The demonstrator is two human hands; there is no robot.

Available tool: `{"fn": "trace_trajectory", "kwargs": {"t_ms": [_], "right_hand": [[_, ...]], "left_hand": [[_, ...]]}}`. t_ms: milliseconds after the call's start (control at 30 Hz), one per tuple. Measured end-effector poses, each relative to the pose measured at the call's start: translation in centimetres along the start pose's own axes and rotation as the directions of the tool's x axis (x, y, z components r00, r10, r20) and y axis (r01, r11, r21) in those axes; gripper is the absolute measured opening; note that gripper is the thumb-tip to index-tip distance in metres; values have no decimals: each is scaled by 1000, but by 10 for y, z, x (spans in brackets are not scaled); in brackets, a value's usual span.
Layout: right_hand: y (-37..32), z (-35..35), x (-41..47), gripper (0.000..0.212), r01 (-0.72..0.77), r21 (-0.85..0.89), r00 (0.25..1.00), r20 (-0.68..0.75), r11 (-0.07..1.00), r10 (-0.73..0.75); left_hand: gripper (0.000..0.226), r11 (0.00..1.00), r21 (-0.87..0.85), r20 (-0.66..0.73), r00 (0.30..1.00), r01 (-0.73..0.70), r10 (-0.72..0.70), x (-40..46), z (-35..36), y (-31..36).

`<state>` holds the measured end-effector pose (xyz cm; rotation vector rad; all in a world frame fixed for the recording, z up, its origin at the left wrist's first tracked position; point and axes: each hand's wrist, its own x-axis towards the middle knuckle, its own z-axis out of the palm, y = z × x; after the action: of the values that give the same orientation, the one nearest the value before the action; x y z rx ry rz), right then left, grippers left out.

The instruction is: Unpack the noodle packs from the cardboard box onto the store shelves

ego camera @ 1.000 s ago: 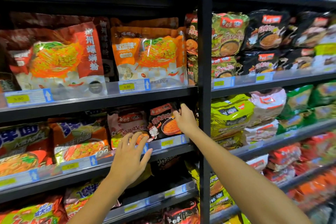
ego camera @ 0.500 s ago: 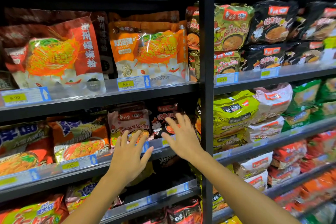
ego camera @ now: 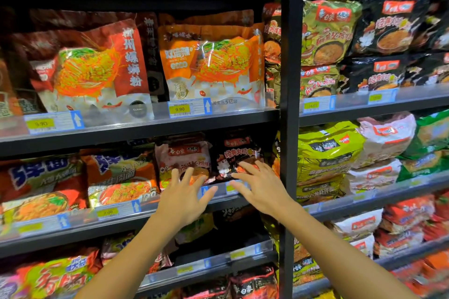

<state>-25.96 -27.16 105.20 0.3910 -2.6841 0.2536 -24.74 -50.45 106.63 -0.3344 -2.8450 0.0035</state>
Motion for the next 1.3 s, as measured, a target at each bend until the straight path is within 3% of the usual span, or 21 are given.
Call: {"fn": "trace_trajectory", "kwargs": {"t_ms": [200,300,367,500,633,833,1067,1300], "right_hand": [[-5,-2,6,65,-49,18,998,47,999,48],[-4,0,-1,90,-34,30,999,20,999,33],[-1,1,-10,95,-1,60,999,-32,998,3],[-2,1,-43,59,88,124,982,-177,988,-65],[-10,-5,-85,51,157,141,967,-223,978,-123],[-21,-3,-177,52,42,173,994,-103,984,-24],[-15,3,-309,47,-136,160,990,-22,978,142],[22,-23,-457,55,-469,23,873,160,883,460]], "left_hand": [[108,1000,8,63,998,30,-30,6,-7,16],[105,998,-37,67,997,45,-42,2,-6,15],[92,995,-88,33,999,45,-43,-5,-5,11],[76,993,-42,-132,986,-106,100,-27,0,0],[71,959,-117,-222,948,-257,227,-57,6,-1],[53,832,-175,-277,837,-527,472,-102,29,9],[54,708,-261,-193,754,-656,628,-150,86,56],[55,549,-328,-135,613,-769,778,-205,122,165]]}}
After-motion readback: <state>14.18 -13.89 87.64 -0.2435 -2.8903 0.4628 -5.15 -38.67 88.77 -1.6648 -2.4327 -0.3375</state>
